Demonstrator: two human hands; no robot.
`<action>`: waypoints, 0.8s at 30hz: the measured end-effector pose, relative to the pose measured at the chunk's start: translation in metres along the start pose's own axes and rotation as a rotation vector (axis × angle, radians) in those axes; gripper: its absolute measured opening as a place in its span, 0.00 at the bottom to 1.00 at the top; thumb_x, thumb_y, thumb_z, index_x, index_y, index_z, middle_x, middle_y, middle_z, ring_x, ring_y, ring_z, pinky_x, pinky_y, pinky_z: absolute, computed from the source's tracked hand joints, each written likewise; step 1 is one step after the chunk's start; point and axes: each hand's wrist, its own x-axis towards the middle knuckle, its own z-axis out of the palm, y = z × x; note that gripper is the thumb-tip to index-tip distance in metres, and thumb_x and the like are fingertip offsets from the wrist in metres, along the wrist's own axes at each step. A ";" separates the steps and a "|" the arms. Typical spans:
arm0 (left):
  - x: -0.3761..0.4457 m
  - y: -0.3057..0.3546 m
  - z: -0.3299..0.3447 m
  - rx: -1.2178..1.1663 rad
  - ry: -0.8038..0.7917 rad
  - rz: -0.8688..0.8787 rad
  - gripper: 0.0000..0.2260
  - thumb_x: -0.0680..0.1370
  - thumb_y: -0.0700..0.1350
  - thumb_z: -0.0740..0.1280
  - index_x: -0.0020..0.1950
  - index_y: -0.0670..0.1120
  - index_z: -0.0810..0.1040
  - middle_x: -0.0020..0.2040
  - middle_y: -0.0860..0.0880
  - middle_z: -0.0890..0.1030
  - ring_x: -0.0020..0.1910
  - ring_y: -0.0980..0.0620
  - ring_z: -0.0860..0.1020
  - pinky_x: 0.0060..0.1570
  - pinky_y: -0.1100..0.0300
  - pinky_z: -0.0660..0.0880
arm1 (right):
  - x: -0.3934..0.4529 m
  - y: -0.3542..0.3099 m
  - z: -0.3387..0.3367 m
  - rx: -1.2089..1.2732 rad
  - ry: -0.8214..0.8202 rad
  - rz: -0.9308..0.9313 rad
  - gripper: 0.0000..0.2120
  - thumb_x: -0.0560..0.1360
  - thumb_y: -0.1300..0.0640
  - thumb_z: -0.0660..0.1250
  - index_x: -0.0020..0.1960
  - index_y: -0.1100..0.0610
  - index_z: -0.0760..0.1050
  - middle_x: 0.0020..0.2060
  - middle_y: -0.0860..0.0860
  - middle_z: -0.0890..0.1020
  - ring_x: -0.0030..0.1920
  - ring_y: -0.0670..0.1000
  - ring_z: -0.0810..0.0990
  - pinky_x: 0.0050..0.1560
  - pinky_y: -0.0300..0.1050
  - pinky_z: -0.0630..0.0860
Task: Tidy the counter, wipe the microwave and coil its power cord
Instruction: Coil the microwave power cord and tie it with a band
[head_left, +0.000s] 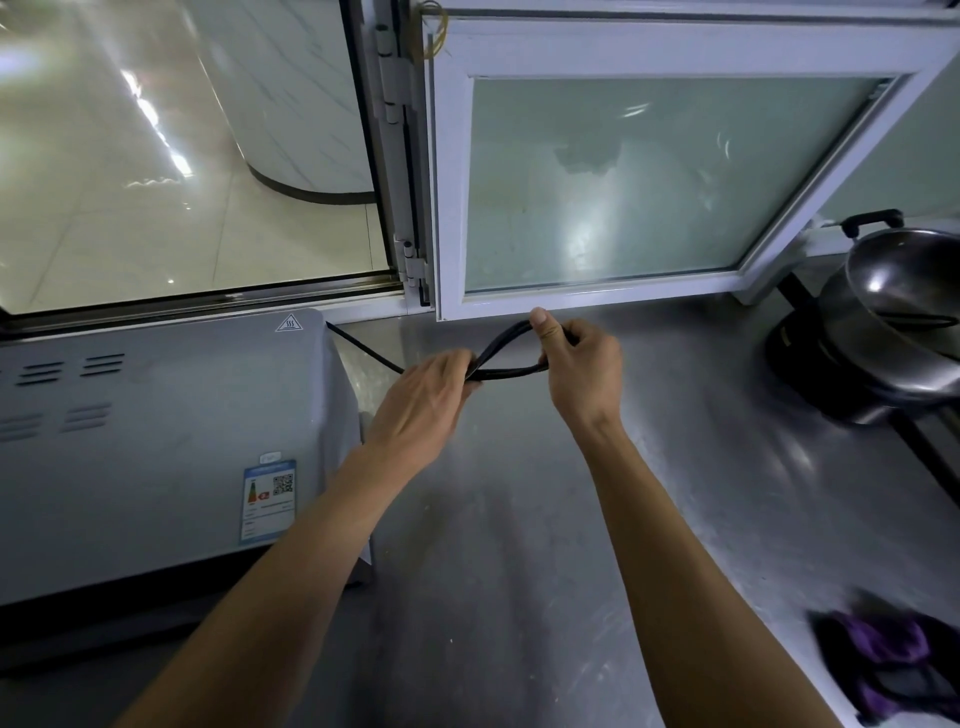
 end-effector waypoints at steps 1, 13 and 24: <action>-0.001 0.001 -0.001 0.013 0.015 0.004 0.08 0.82 0.47 0.62 0.53 0.42 0.72 0.42 0.46 0.76 0.37 0.50 0.72 0.40 0.57 0.67 | 0.001 -0.002 0.000 0.001 -0.007 -0.006 0.30 0.77 0.39 0.67 0.37 0.68 0.73 0.32 0.60 0.79 0.27 0.45 0.68 0.27 0.35 0.64; -0.006 0.006 -0.024 -0.104 -0.044 -0.214 0.09 0.84 0.48 0.56 0.49 0.43 0.69 0.40 0.46 0.73 0.35 0.47 0.71 0.36 0.53 0.65 | -0.008 -0.021 0.008 -0.001 -0.120 -0.046 0.12 0.80 0.53 0.64 0.64 0.50 0.76 0.48 0.47 0.83 0.42 0.51 0.83 0.37 0.39 0.77; -0.009 -0.005 -0.056 -0.335 0.037 -0.284 0.08 0.85 0.44 0.58 0.59 0.43 0.73 0.49 0.44 0.79 0.45 0.44 0.79 0.39 0.54 0.69 | -0.028 -0.063 0.024 -0.039 -0.143 -0.146 0.19 0.80 0.56 0.65 0.71 0.47 0.71 0.51 0.41 0.80 0.43 0.34 0.78 0.42 0.27 0.72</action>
